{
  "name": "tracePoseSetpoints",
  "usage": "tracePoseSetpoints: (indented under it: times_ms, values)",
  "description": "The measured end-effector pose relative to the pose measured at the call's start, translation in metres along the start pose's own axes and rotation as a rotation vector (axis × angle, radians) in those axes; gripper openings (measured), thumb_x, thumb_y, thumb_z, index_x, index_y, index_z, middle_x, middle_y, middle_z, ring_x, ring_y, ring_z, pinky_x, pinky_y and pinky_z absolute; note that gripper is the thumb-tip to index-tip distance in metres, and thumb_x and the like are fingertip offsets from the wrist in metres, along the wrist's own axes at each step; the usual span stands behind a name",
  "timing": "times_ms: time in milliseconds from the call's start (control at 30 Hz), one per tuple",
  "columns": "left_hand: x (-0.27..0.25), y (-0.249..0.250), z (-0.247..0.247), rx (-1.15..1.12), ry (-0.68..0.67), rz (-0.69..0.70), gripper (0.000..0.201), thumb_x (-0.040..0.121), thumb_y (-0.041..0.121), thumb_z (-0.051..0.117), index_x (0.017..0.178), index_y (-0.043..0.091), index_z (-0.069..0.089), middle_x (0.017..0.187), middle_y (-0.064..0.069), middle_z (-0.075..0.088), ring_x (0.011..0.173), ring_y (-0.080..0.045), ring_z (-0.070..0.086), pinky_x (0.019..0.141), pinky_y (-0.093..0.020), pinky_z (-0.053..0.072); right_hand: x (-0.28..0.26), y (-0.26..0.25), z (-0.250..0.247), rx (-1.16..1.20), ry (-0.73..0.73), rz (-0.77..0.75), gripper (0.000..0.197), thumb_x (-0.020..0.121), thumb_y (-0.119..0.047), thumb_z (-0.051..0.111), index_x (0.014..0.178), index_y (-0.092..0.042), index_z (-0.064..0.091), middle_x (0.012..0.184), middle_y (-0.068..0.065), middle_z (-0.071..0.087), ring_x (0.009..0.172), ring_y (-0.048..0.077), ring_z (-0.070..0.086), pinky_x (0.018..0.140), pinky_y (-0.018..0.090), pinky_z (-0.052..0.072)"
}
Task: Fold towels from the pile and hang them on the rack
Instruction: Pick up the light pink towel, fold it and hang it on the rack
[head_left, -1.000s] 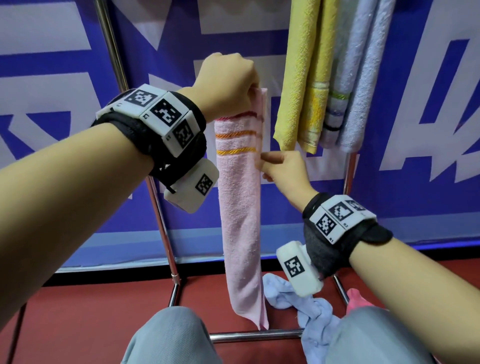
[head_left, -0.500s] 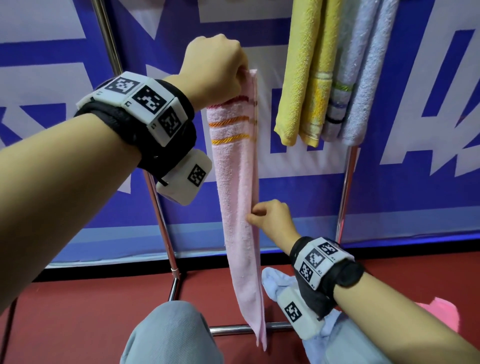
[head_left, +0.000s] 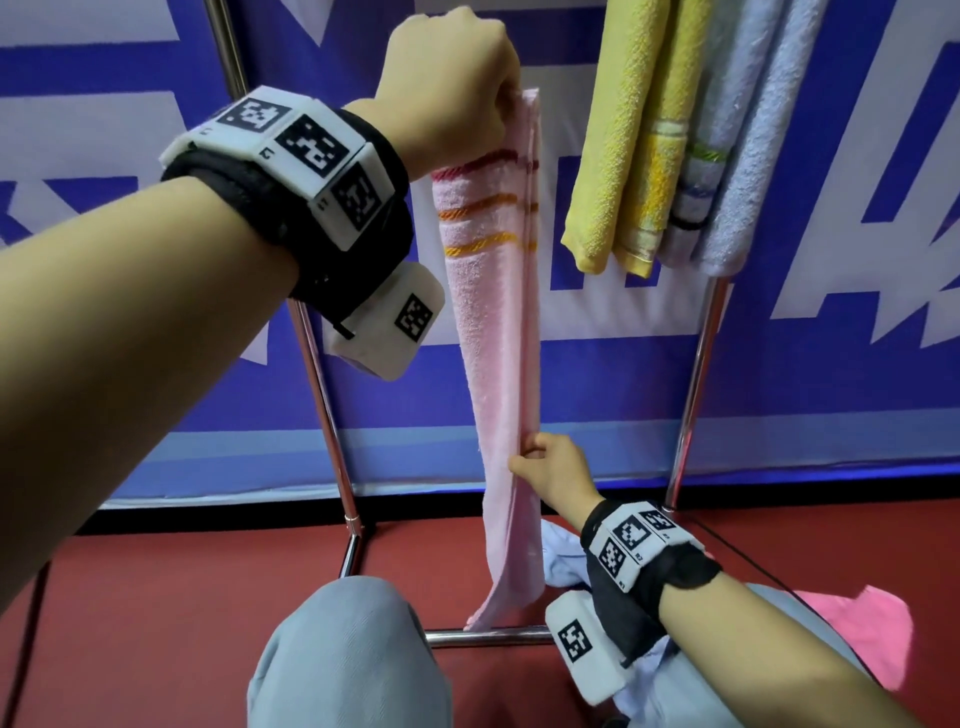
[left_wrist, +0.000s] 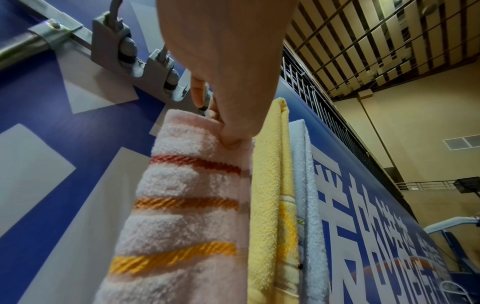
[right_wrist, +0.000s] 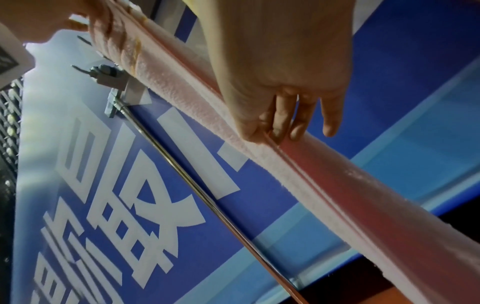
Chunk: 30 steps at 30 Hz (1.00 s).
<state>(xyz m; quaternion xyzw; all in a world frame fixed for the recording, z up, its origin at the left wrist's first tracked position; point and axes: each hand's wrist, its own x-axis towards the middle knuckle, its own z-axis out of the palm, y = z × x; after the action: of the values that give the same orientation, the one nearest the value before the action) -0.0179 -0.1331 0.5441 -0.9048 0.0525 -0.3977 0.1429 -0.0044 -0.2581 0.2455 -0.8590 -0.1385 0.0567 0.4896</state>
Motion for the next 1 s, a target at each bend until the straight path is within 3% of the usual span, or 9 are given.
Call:
tracePoseSetpoints:
  times_ms: [67,167,300,400,533,733,900,1000]
  values:
    - [0.001,-0.003,0.002,-0.004,-0.005,-0.008,0.029,0.086,0.012,0.048,0.106,0.008,0.068,0.101,-0.017,0.067,0.093,-0.039,0.060,0.078,-0.039,0.044,0.003,0.005,0.000,0.044,0.034,0.032,0.009,0.078,-0.007,0.063,0.074,-0.013,0.057,0.054,-0.004,0.053,0.057,0.012,0.050,0.057,0.017,0.039]
    - [0.002,-0.005,0.002,0.000,0.006,-0.014,0.029,0.085,0.010,0.048,0.106,0.009,0.068,0.103,-0.016,0.067,0.094,-0.038,0.060,0.077,-0.037,0.042,0.007,0.012,-0.001,0.139,0.087,0.088,0.013,0.079,-0.003,0.061,0.082,-0.013,0.053,0.063,-0.001,0.056,0.065,0.015,0.051,0.054,0.012,0.039]
    - [0.002,-0.005,0.003,0.009,0.022,-0.022,0.030,0.084,0.010,0.047,0.106,0.009,0.069,0.102,-0.015,0.068,0.095,-0.038,0.059,0.071,-0.034,0.036,0.009,0.015,0.000,0.326,0.027,0.160,0.039,0.078,-0.001,0.063,0.116,-0.008,0.054,0.090,0.010,0.066,0.086,0.021,0.061,0.078,0.024,0.045]
    - [0.001,-0.005,0.004,-0.002,0.021,-0.028,0.029,0.086,0.012,0.047,0.106,0.009,0.068,0.102,-0.015,0.067,0.095,-0.037,0.060,0.072,-0.034,0.038,0.012,0.016,0.003,0.355,-0.052,0.176,0.052,0.080,0.001,0.062,0.129,-0.010,0.049,0.099,0.015,0.069,0.094,0.023,0.063,0.082,0.025,0.044]
    - [-0.002,-0.006,0.004,-0.016,0.021,-0.028,0.030,0.088,0.014,0.047,0.110,0.009,0.067,0.106,-0.014,0.067,0.098,-0.035,0.060,0.076,-0.036,0.043,0.016,0.013,0.008,0.332,-0.045,0.160,0.048,0.080,0.003,0.058,0.126,-0.009,0.055,0.102,0.017,0.070,0.090,0.022,0.063,0.083,0.026,0.047]
    - [-0.005,-0.010,0.000,-0.016,0.008,-0.021,0.032,0.087,0.015,0.046,0.111,0.010,0.066,0.109,-0.012,0.066,0.102,-0.035,0.058,0.080,-0.038,0.044,0.025,0.009,0.018,0.288,-0.068,0.125,0.042,0.079,0.004,0.058,0.119,-0.003,0.064,0.108,0.008,0.070,0.101,0.021,0.064,0.098,0.036,0.049]
    - [-0.008,-0.019,-0.001,-0.004,0.011,-0.018,0.033,0.087,0.015,0.045,0.110,0.010,0.067,0.108,-0.012,0.067,0.100,-0.034,0.060,0.077,-0.038,0.045,0.027,0.005,0.020,0.243,-0.054,0.100,0.027,0.080,0.000,0.060,0.105,-0.002,0.070,0.100,0.010,0.071,0.095,0.022,0.065,0.093,0.036,0.050]
    - [-0.011,-0.028,-0.002,-0.008,-0.012,-0.036,0.031,0.087,0.014,0.044,0.107,0.006,0.066,0.105,-0.016,0.066,0.094,-0.034,0.060,0.069,-0.033,0.037,0.026,0.004,0.018,0.211,-0.081,0.109,0.021,0.082,-0.003,0.060,0.100,-0.002,0.070,0.094,0.011,0.071,0.087,0.019,0.063,0.088,0.034,0.050]
